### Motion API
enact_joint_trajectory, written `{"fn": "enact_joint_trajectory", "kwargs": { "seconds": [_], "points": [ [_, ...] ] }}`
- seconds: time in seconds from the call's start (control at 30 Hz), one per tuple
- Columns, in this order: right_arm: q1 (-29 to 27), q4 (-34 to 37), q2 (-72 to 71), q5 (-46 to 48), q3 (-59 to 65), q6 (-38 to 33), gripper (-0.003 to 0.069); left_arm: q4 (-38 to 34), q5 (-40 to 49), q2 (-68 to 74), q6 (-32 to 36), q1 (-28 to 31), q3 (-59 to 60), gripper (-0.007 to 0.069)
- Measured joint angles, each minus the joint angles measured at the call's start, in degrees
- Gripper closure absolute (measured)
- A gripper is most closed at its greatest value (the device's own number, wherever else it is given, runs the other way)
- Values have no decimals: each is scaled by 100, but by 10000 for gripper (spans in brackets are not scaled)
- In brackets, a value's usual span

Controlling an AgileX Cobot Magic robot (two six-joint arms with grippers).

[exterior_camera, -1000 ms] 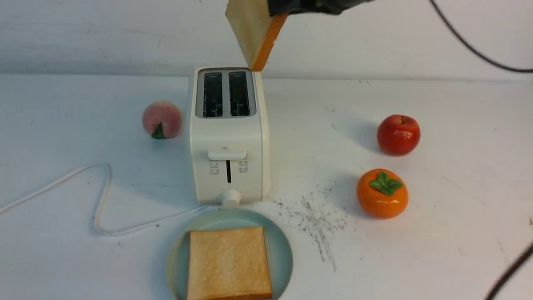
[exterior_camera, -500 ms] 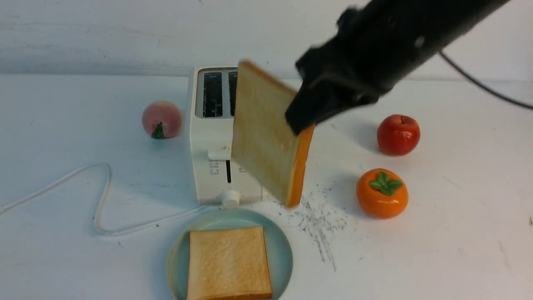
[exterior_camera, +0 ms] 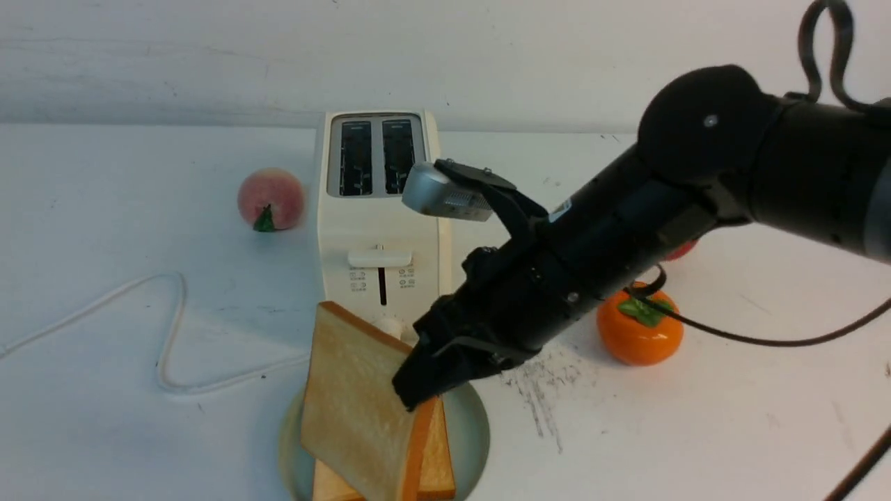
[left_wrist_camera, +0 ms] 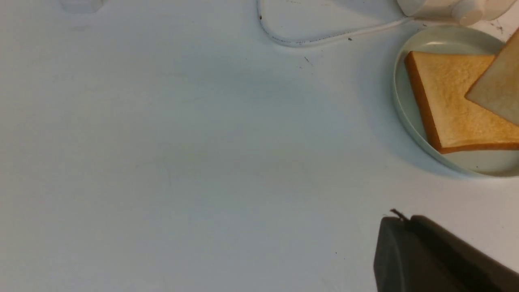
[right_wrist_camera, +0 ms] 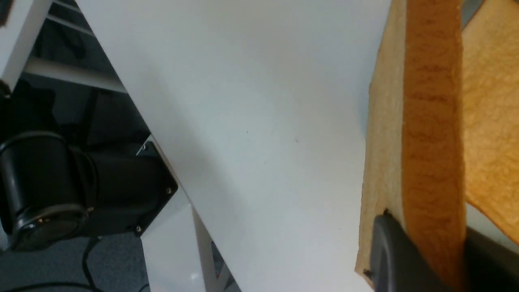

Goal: Take toasted bread from bread machine on white table place on plate.
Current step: 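Place the held slice of bread on top of the slice on the plate with the right gripper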

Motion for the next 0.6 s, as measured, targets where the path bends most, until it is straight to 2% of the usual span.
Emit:
{"fn": "enact_joint_trajectory", "kwargs": {
  "seconds": [0.43, 0.6],
  "points": [
    [0, 208, 672, -442, 7, -175, 563, -4, 135, 0, 0, 0, 0, 638],
    [0, -87, 717, -510, 7, -181, 563, -4, 151, 0, 0, 0, 0, 638]
  ]
}}
